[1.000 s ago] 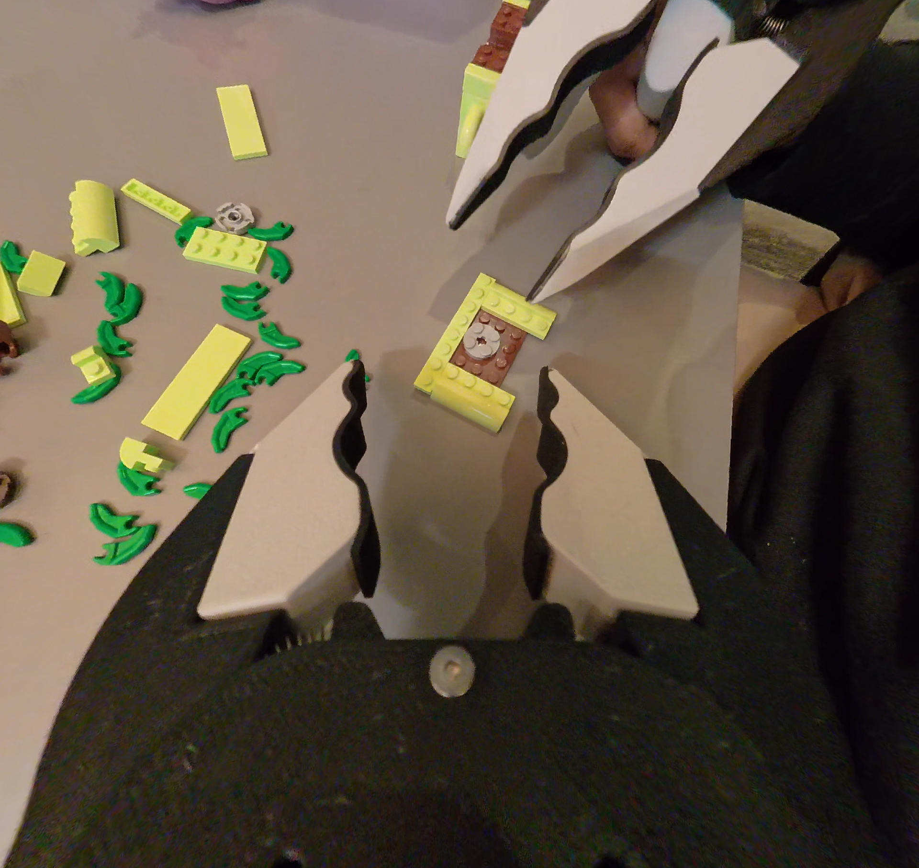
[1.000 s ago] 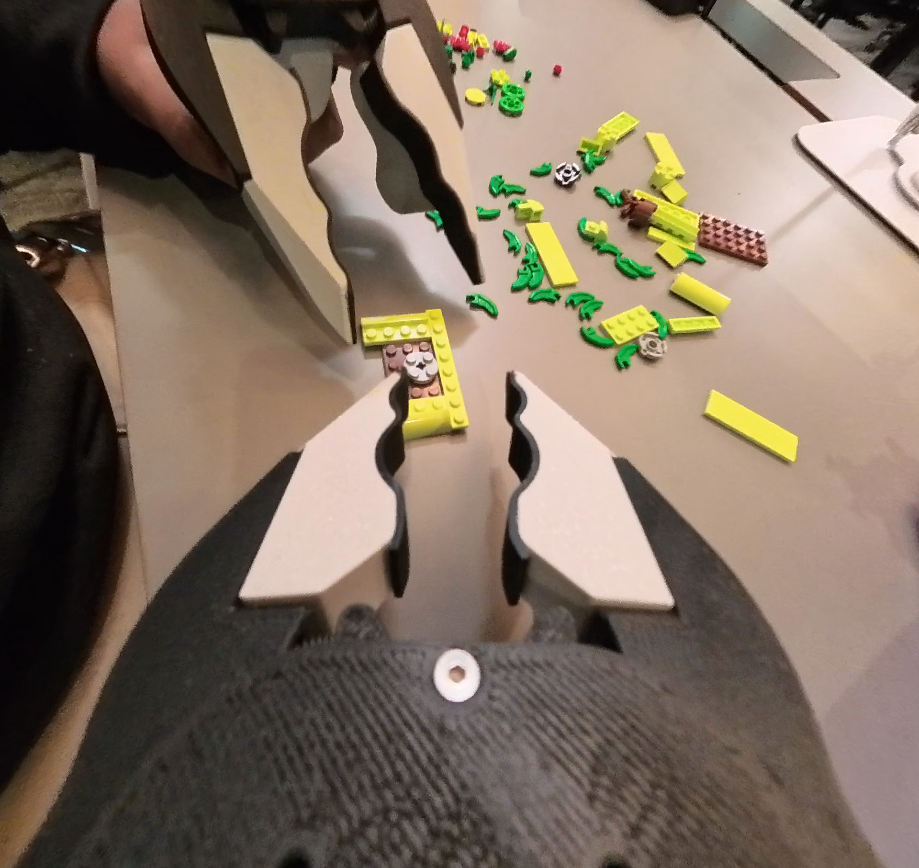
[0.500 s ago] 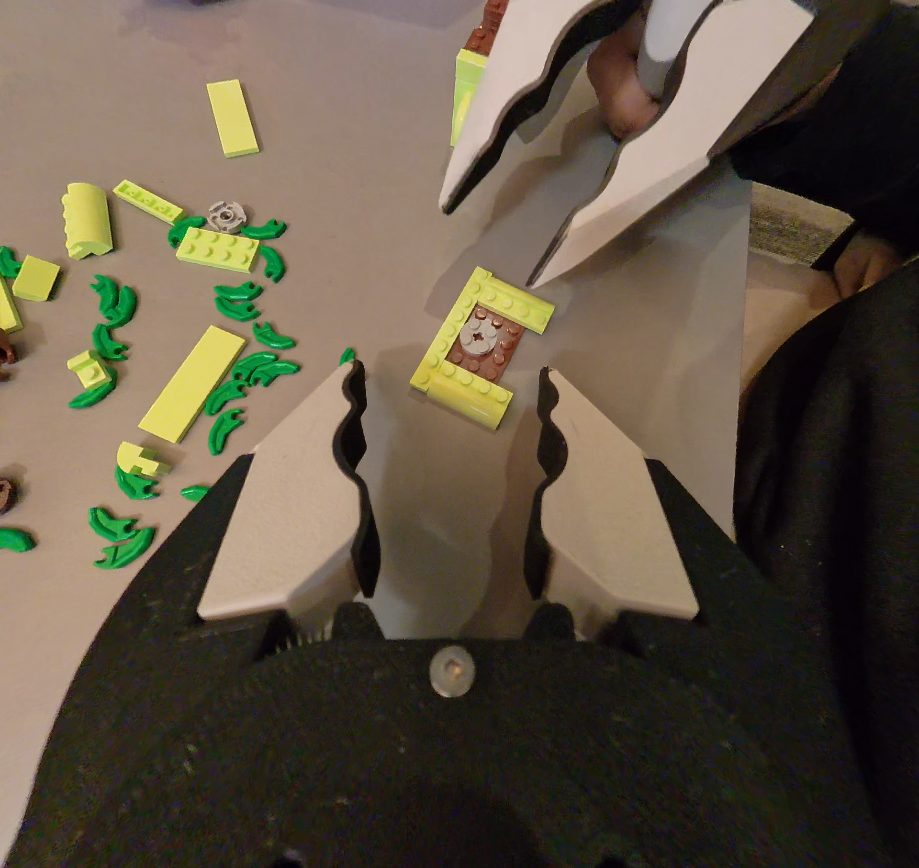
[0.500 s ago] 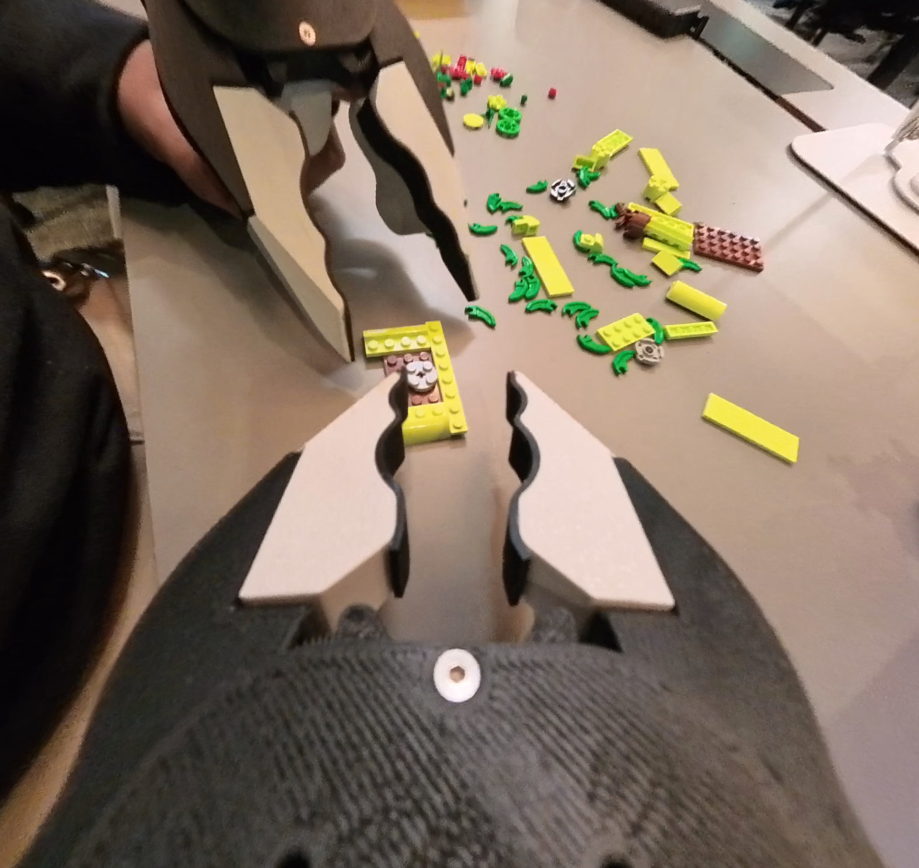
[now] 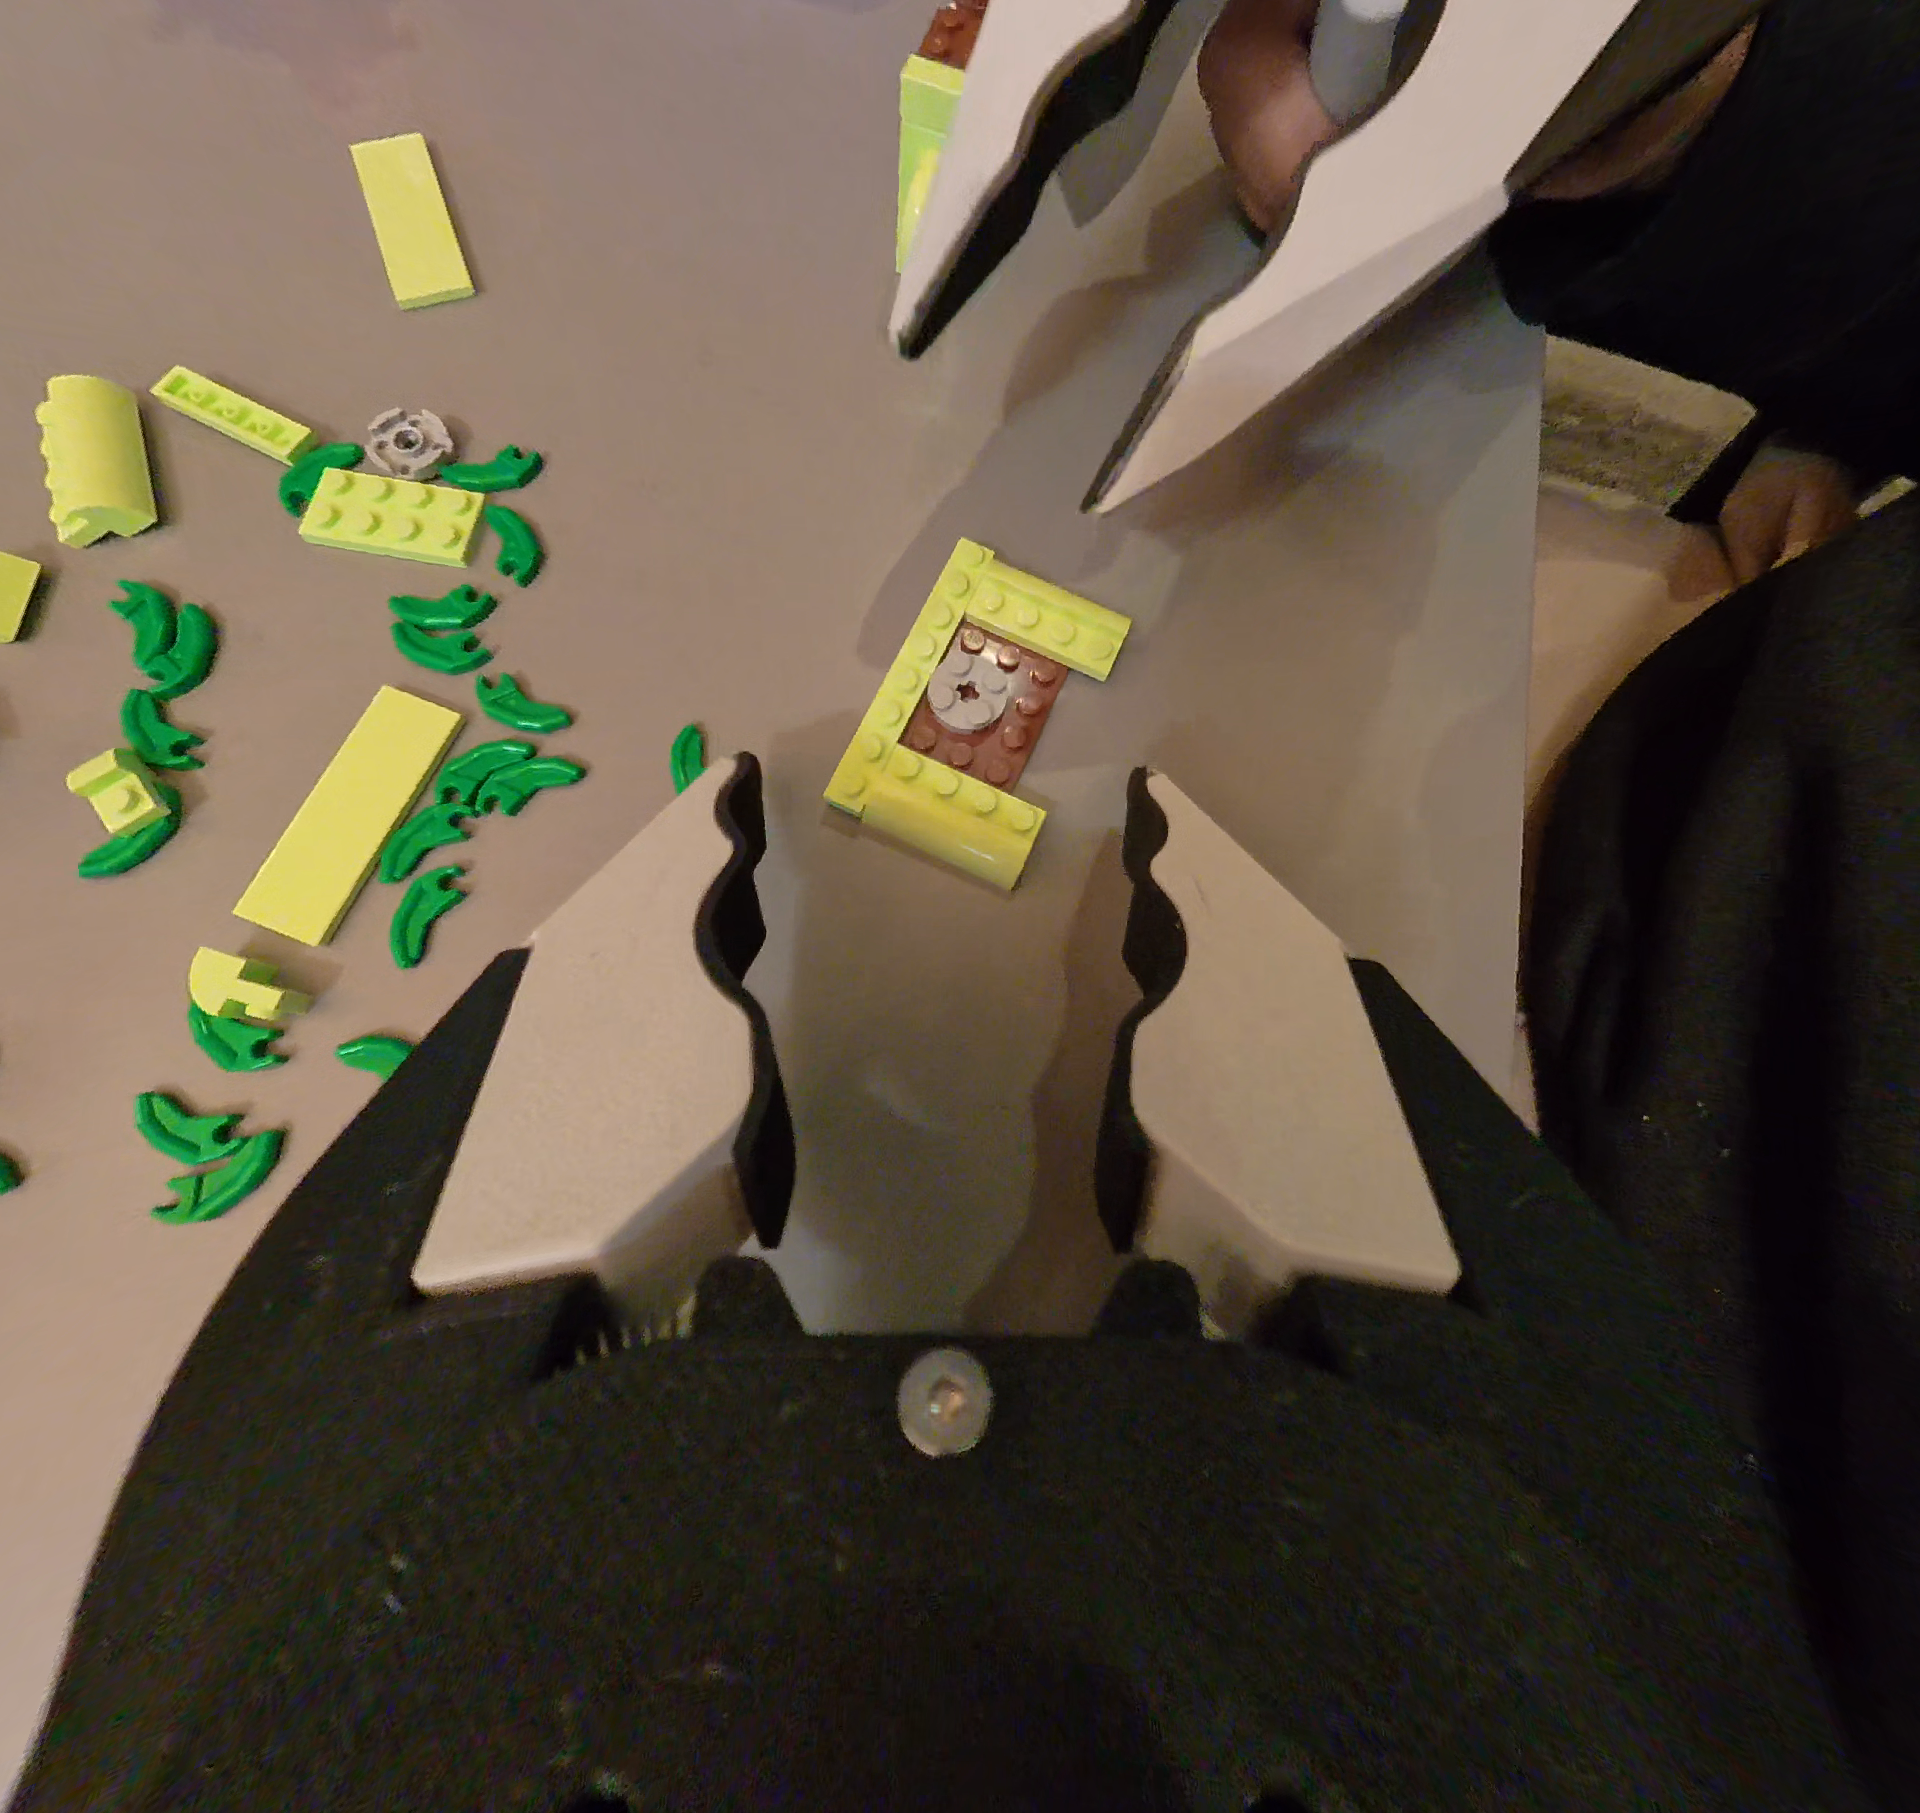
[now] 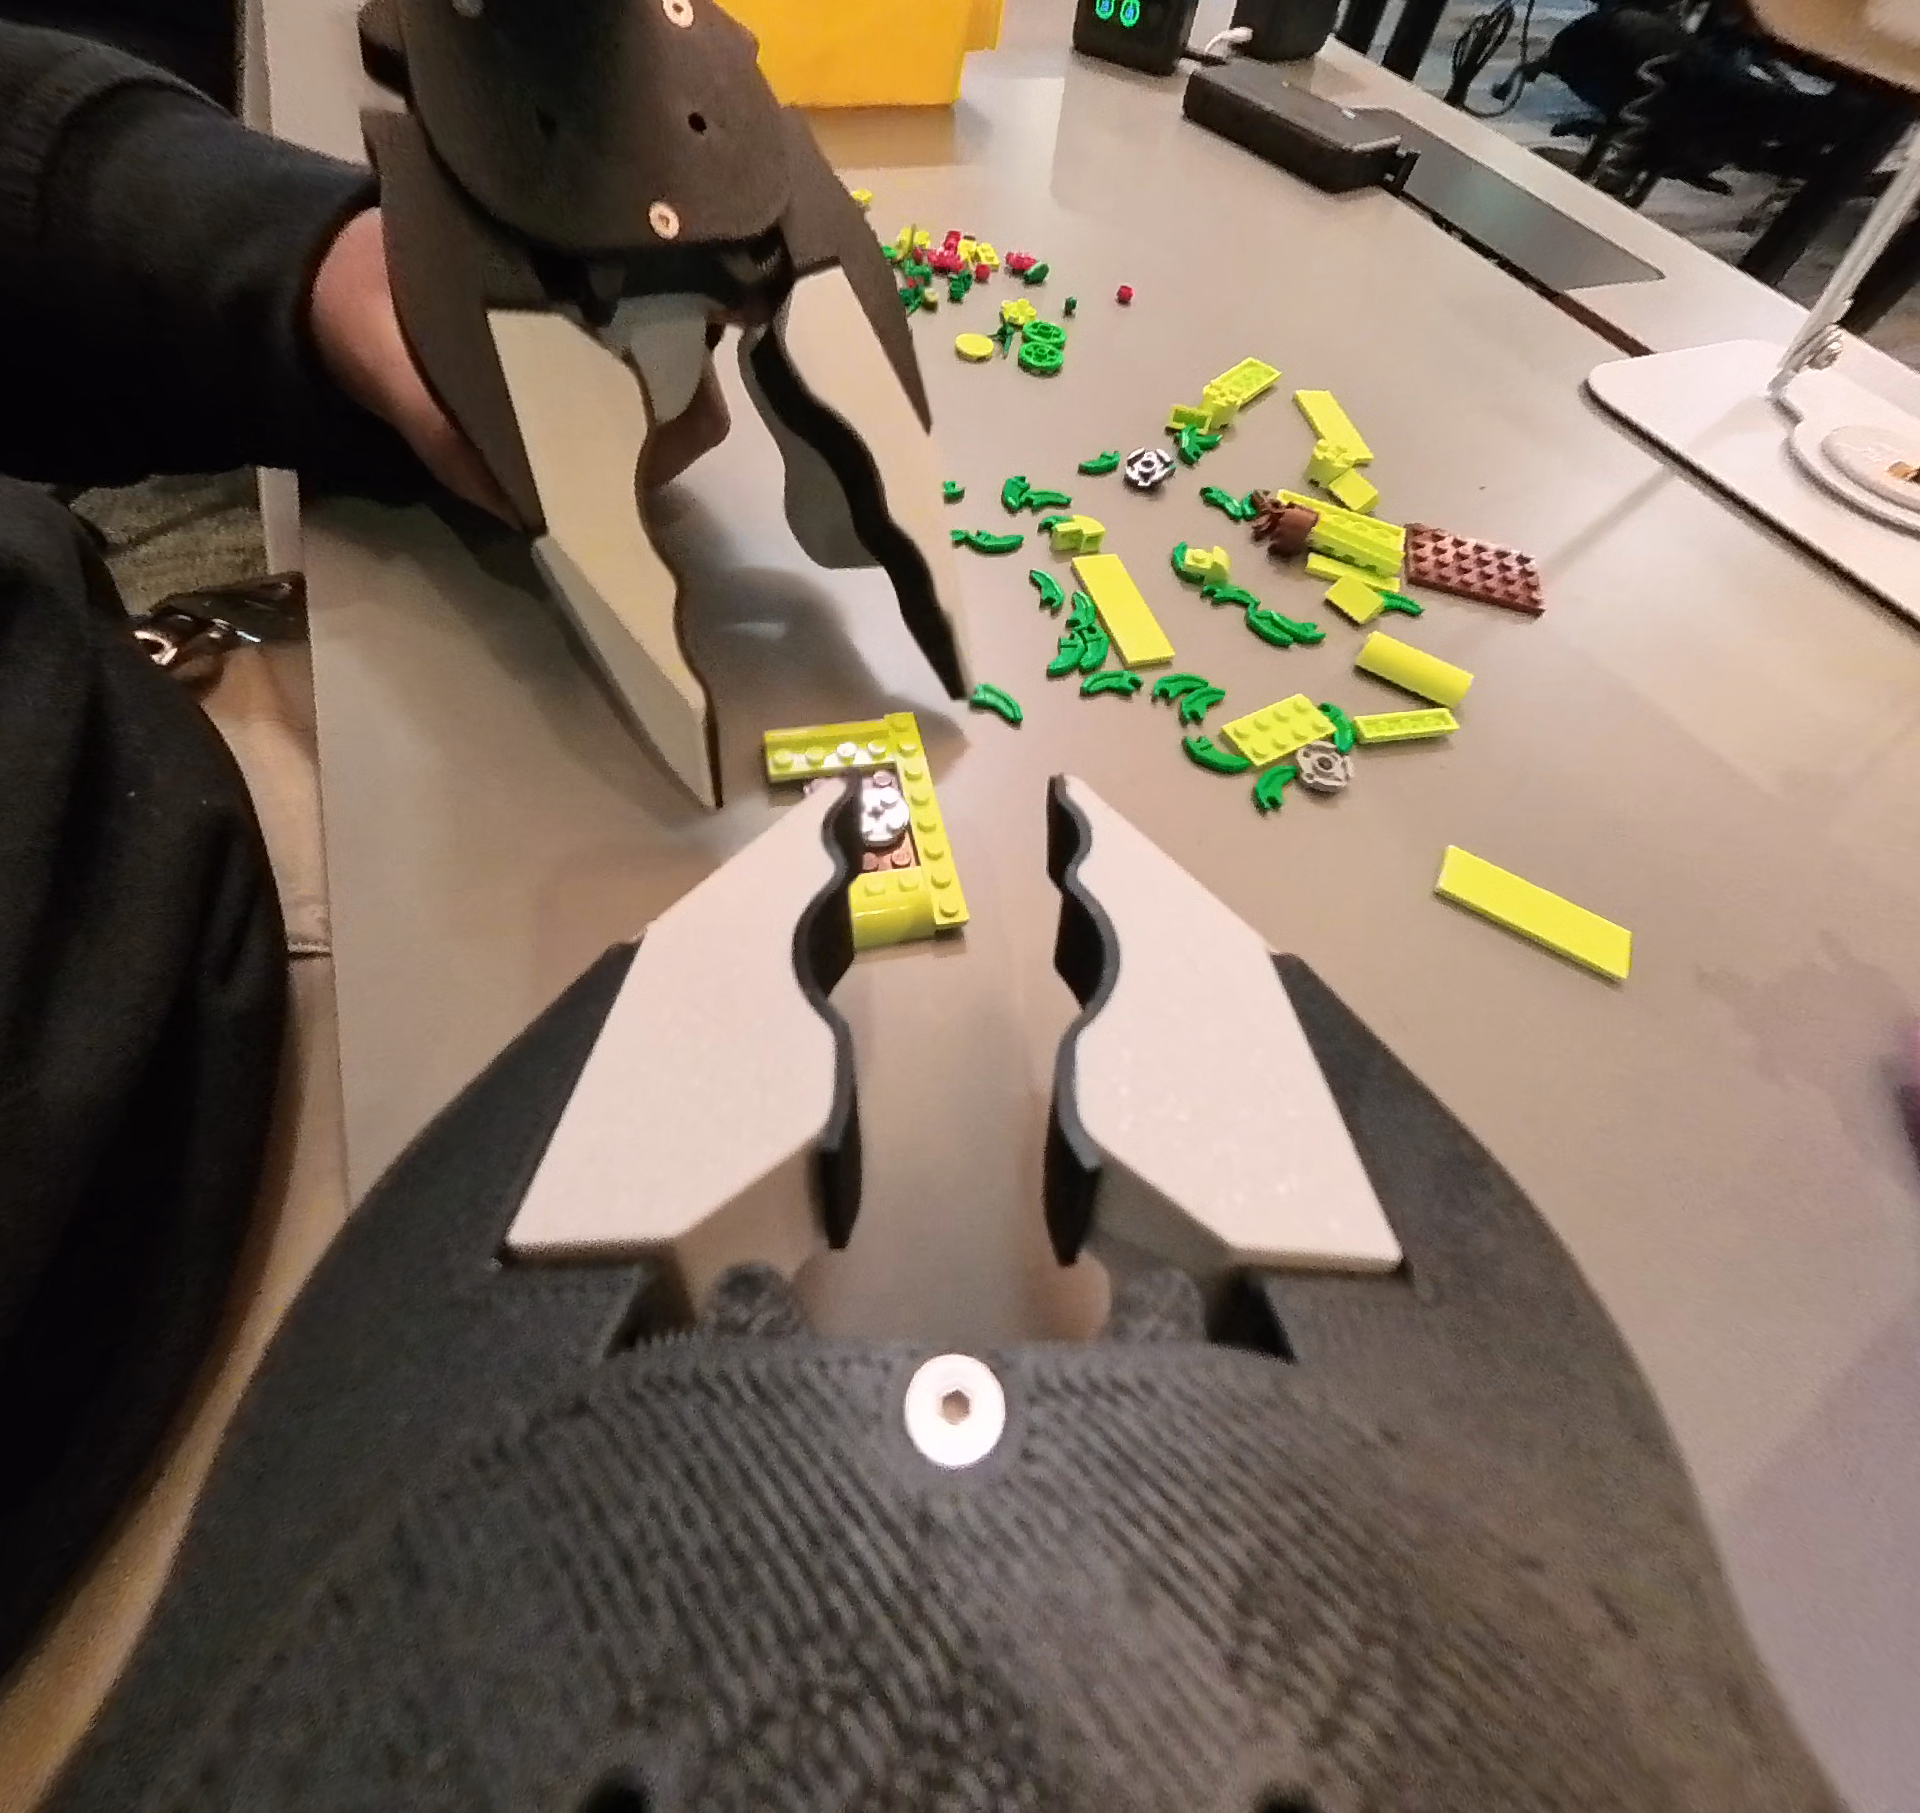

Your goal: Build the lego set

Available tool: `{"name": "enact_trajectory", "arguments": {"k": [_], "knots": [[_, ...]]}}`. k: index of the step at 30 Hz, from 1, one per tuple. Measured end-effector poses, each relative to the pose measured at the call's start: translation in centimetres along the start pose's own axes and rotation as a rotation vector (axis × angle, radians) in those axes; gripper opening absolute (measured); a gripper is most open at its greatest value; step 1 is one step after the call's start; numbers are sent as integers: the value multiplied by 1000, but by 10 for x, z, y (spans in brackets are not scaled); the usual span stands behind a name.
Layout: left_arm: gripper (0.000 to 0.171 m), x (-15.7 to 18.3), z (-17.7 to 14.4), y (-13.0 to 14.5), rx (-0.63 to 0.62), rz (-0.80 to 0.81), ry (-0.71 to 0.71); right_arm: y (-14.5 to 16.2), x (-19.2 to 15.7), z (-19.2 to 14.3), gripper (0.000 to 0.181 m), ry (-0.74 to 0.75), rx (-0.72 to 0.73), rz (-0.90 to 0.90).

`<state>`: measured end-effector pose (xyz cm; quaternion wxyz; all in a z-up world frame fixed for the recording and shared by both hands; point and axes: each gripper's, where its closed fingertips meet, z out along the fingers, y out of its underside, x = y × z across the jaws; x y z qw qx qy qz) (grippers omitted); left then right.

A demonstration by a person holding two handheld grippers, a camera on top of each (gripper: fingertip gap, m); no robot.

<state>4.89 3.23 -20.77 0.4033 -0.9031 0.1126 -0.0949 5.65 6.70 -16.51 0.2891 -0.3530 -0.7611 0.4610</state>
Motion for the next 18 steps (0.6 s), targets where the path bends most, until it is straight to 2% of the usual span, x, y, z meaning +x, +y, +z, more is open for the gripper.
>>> {"name": "enact_trajectory", "arguments": {"k": [6, 18], "knots": [[68, 4, 4, 4, -35, 36, 1, -6, 3, -6, 31, -7, 54, 36], [63, 6, 4, 5, -46, 58, -1, -5, 3, -5, 30, 1, 46, 31]]}}
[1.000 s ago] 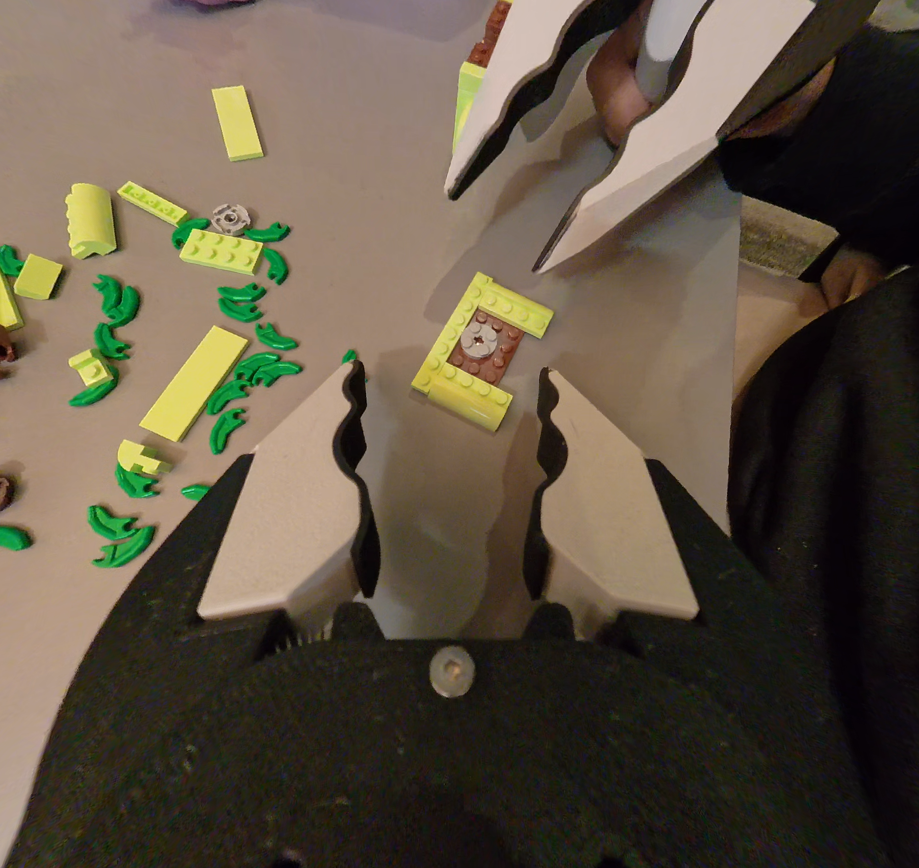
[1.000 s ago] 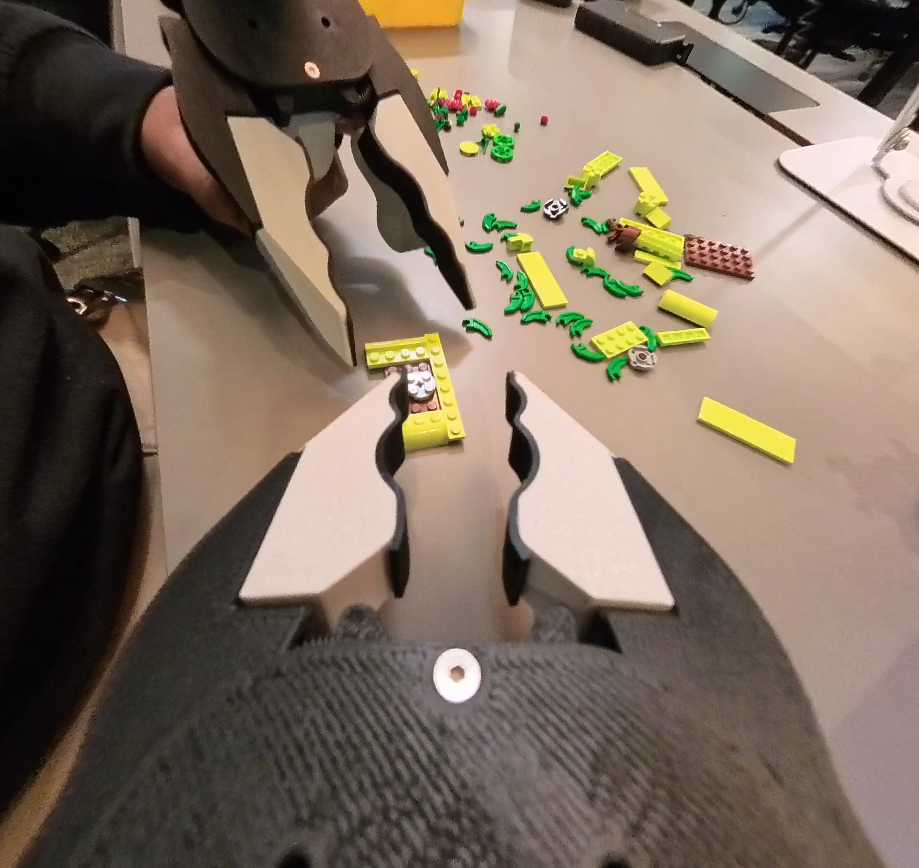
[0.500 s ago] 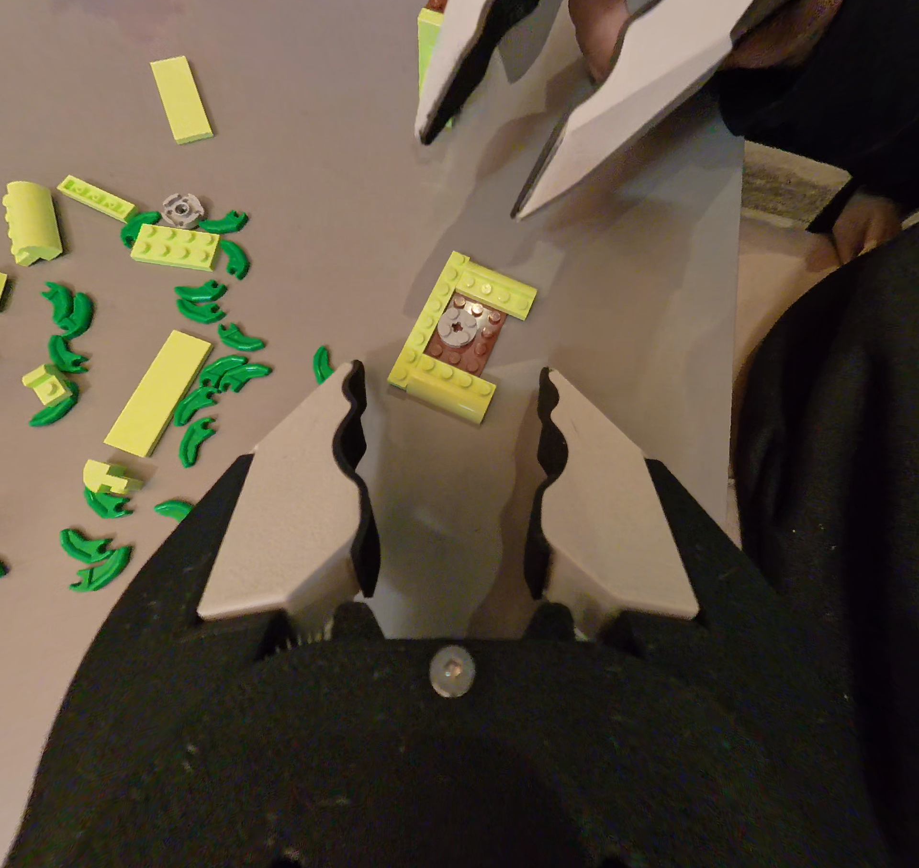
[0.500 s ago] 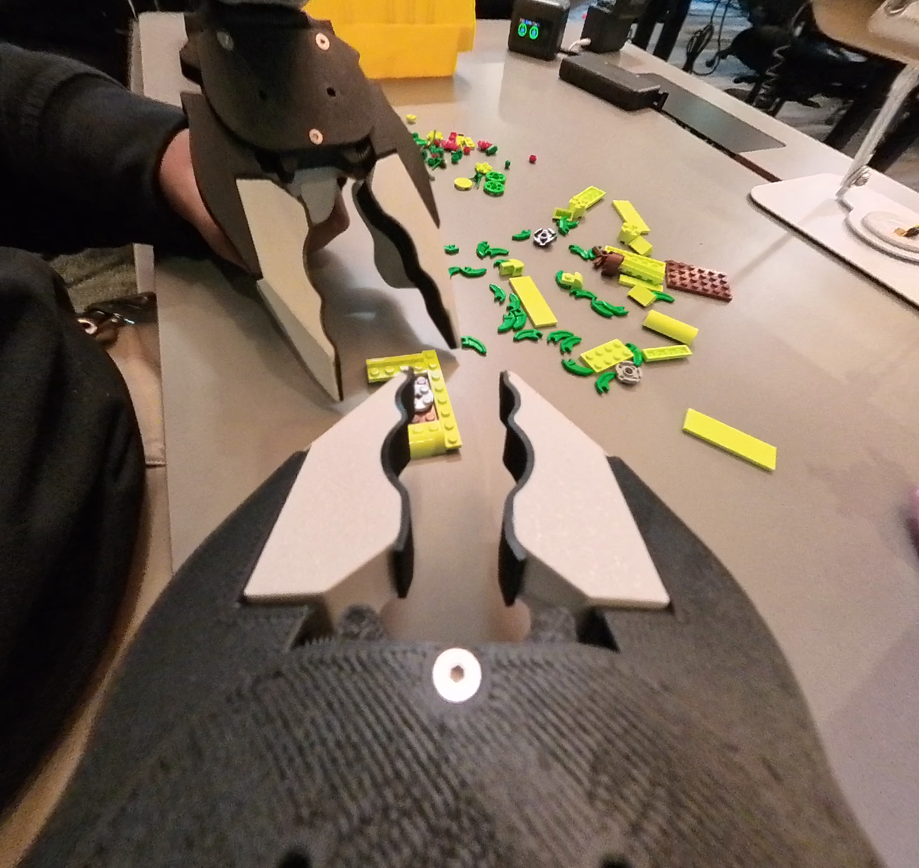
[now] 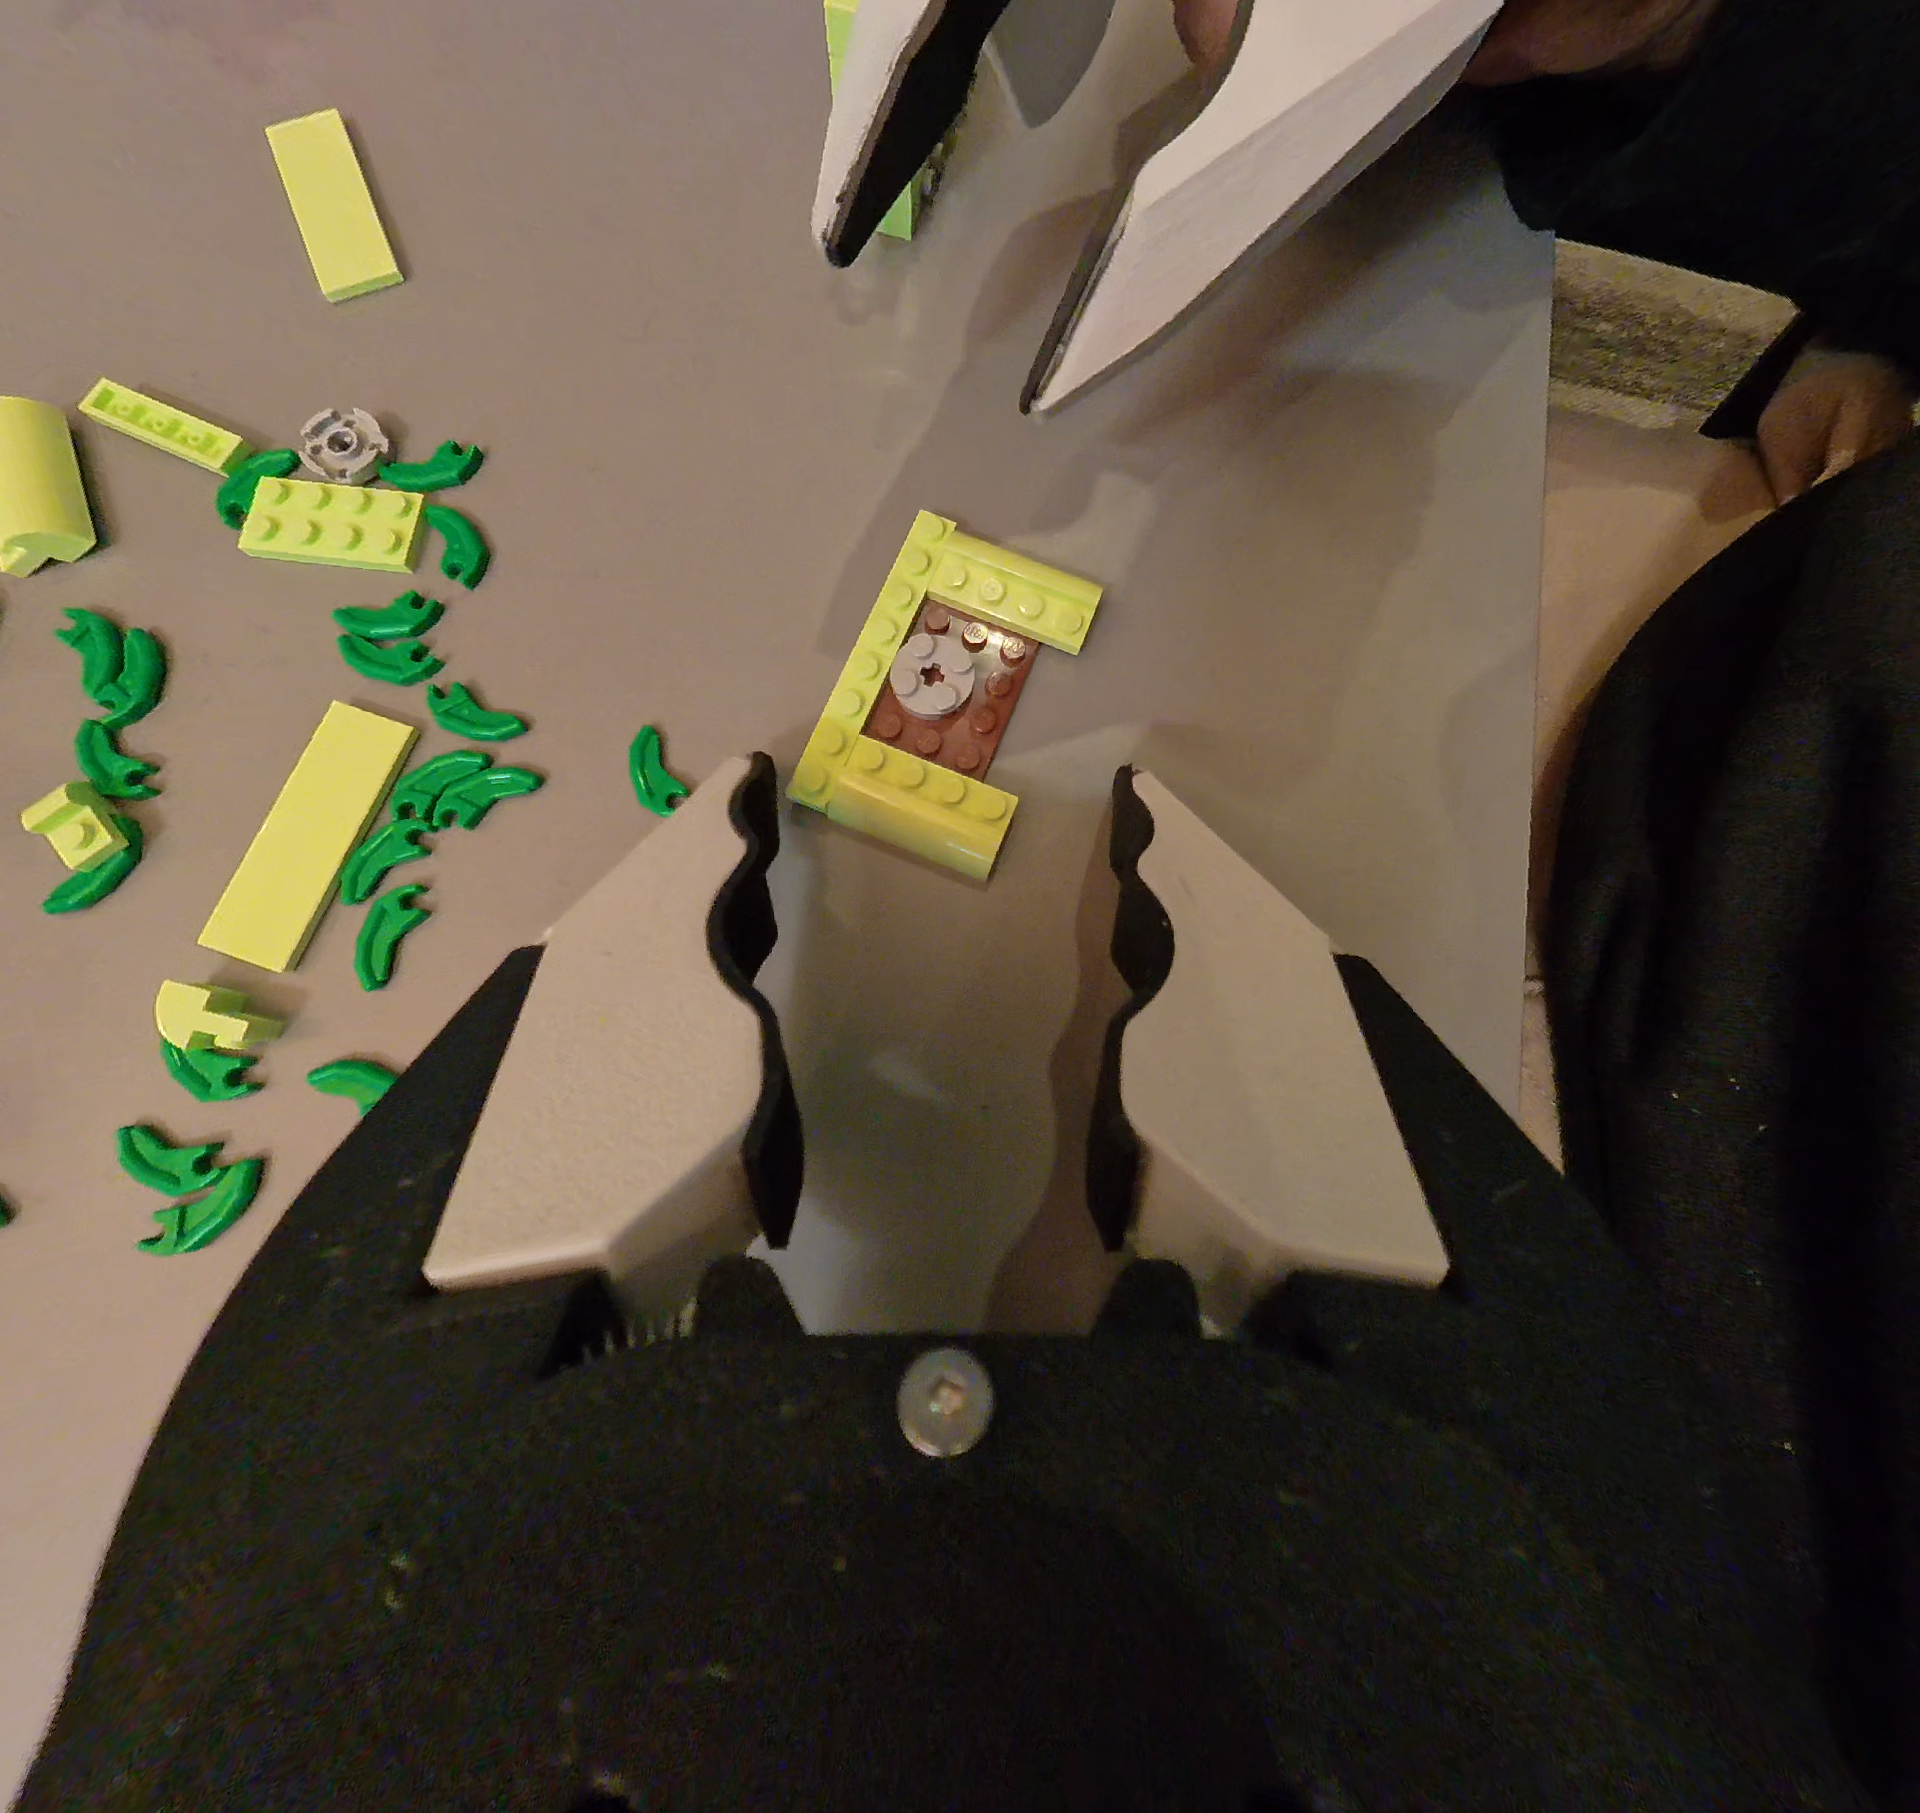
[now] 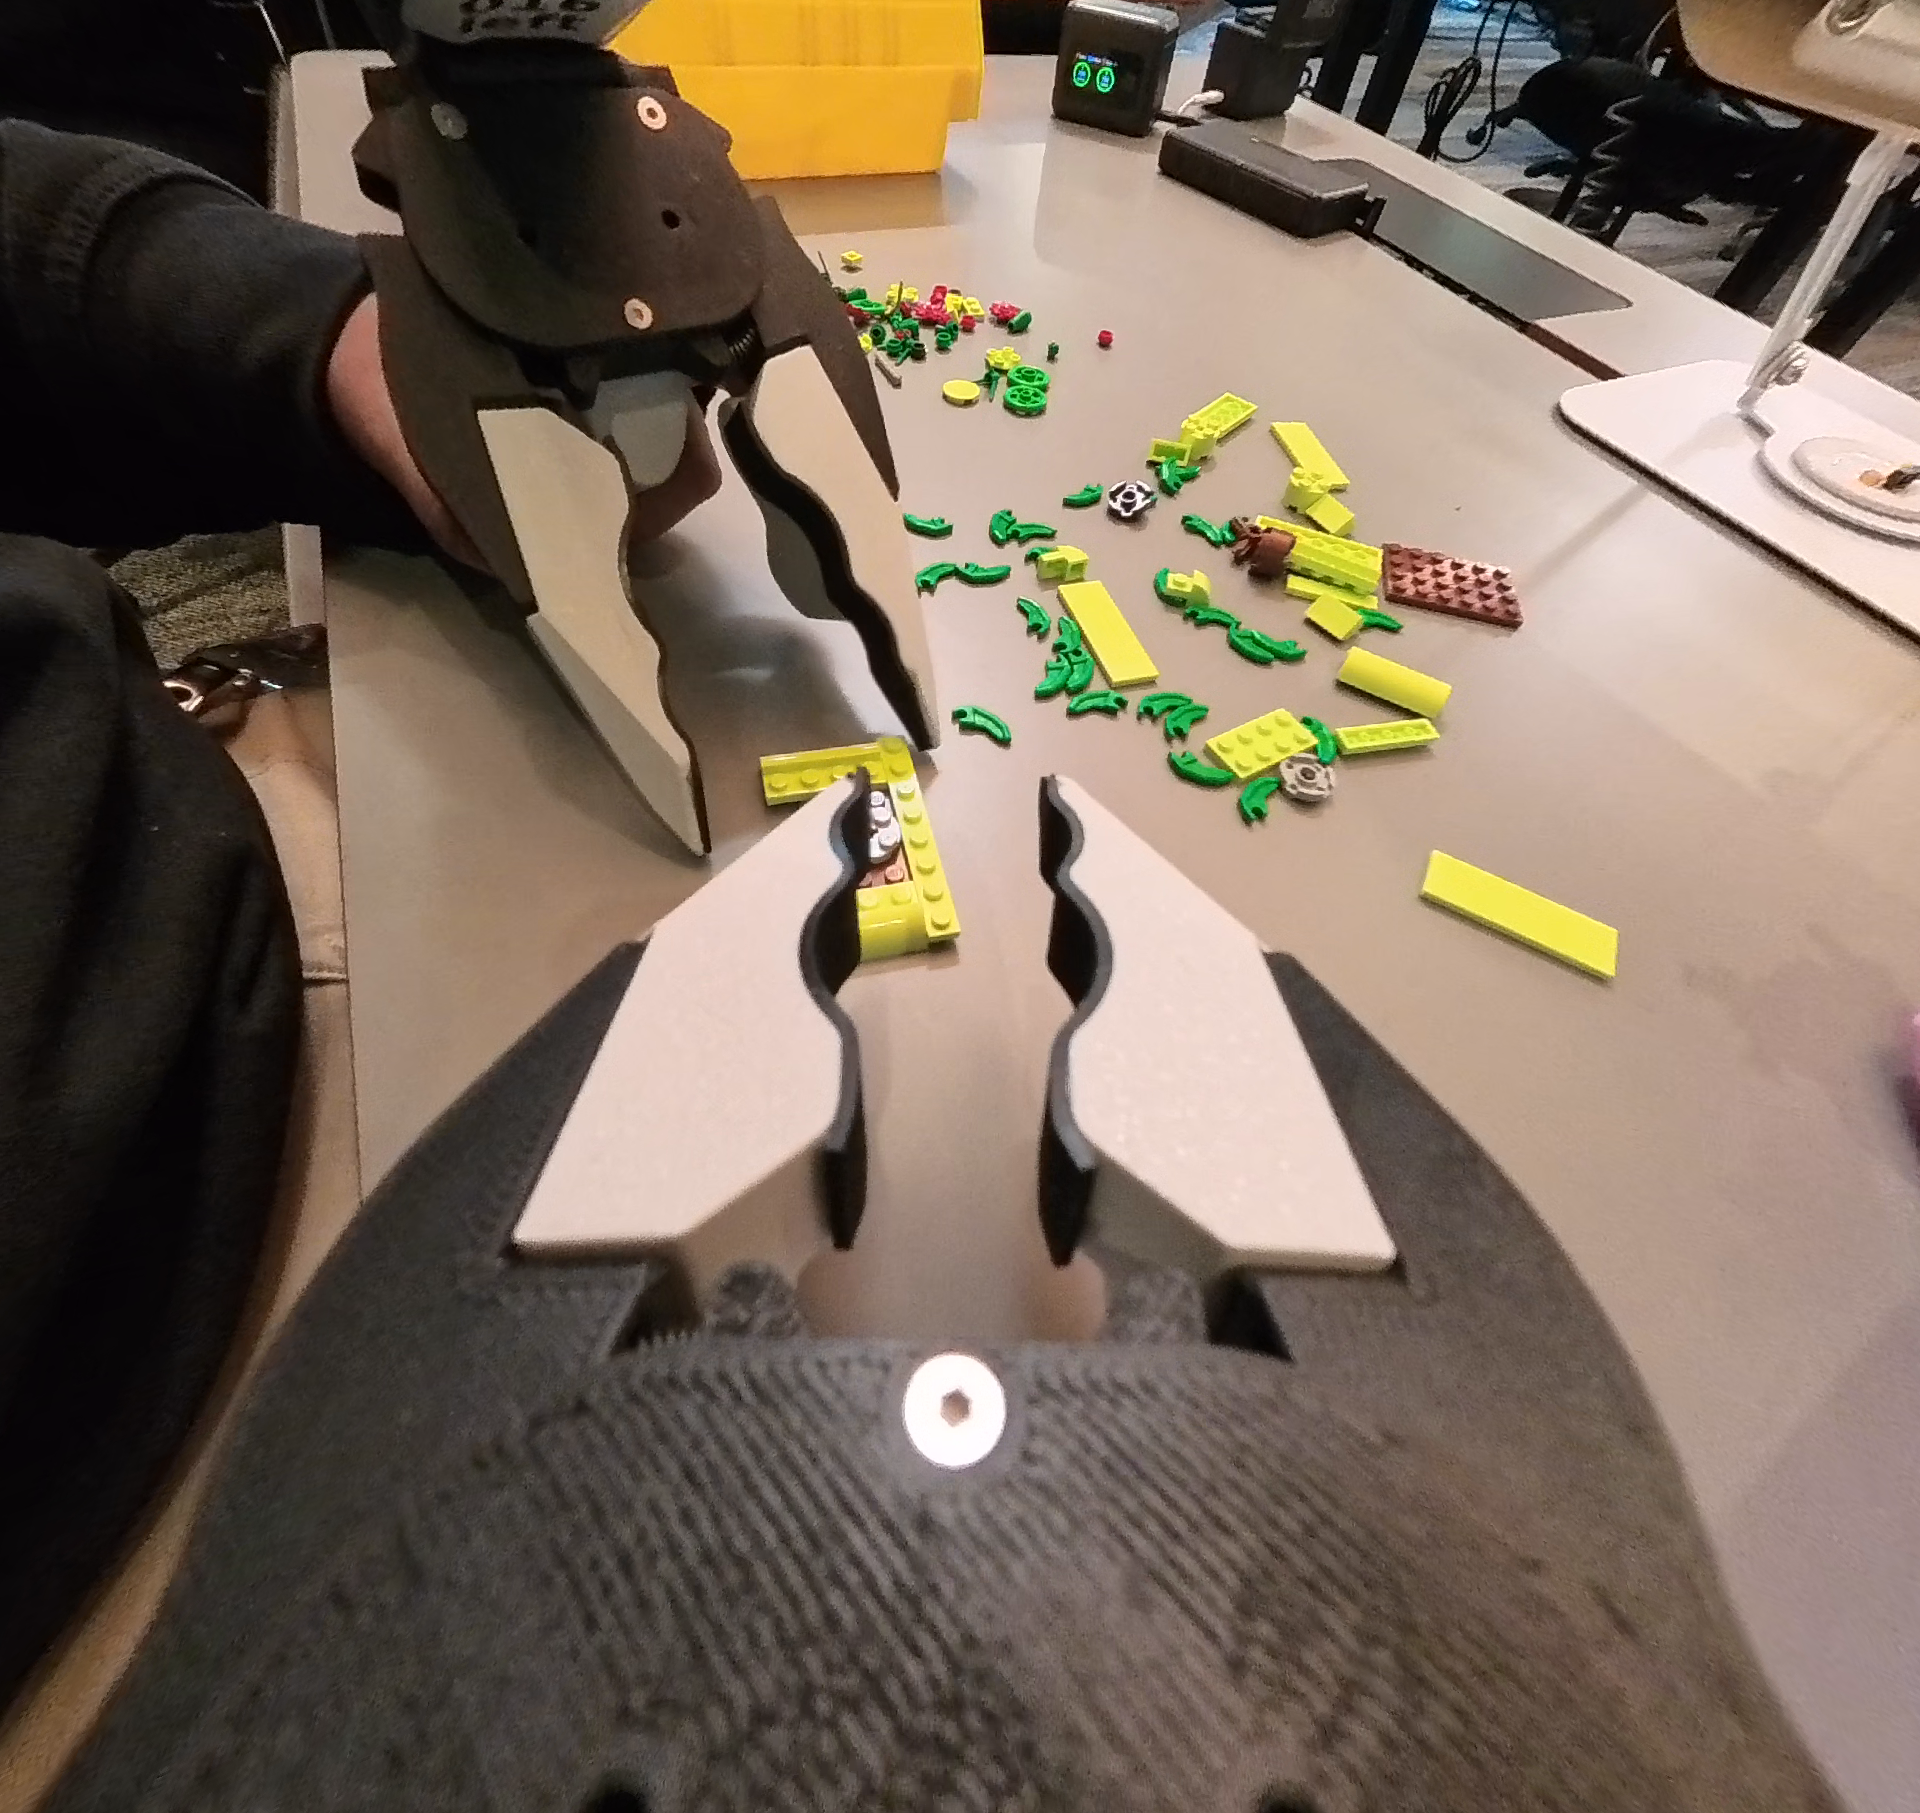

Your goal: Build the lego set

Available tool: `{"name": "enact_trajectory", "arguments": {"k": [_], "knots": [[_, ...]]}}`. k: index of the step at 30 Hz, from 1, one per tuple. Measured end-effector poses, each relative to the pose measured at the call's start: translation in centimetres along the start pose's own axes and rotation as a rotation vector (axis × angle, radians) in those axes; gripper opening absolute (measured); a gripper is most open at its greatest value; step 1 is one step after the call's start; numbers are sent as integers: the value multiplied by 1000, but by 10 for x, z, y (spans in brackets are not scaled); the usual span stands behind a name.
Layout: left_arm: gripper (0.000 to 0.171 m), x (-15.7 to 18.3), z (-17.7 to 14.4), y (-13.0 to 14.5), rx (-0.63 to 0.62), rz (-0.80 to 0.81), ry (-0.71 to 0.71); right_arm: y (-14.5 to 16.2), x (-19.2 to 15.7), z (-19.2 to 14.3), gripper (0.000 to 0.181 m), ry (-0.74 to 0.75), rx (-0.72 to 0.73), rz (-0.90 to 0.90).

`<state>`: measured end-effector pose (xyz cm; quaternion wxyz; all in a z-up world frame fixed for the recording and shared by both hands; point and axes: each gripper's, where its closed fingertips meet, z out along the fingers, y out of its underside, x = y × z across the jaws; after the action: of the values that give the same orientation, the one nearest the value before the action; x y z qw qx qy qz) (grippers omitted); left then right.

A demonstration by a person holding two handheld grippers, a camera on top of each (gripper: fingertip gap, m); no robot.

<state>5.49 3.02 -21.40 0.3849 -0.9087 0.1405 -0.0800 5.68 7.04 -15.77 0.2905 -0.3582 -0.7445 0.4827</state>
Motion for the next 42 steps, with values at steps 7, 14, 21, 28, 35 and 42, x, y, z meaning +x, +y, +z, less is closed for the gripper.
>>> {"name": "enact_trajectory", "arguments": {"k": [7, 14, 21, 28, 35, 42], "knots": [[60, -1, 0, 0, -5, 1, -7, -1, 0, -1, 29, 1, 7, 1], [59, 0, 1, 1, -7, 0, -2, -1, 0, -1, 28, 1, 8, 2], [58, 0, 1, 1, -7, 2, 1, 0, 0, 0, 27, 2, 3, 0], [58, 1, 1, 1, -8, 1, 3, 0, 1, -1, 27, 3, 4, 1], [57, 1, 1, 1, -8, -1, 5, 0, 1, 0, 27, 3, 1, 1], [57, 1, 1, 1, -8, 3, 2, 1, 0, 0, 27, 6, -6, -3]]}}
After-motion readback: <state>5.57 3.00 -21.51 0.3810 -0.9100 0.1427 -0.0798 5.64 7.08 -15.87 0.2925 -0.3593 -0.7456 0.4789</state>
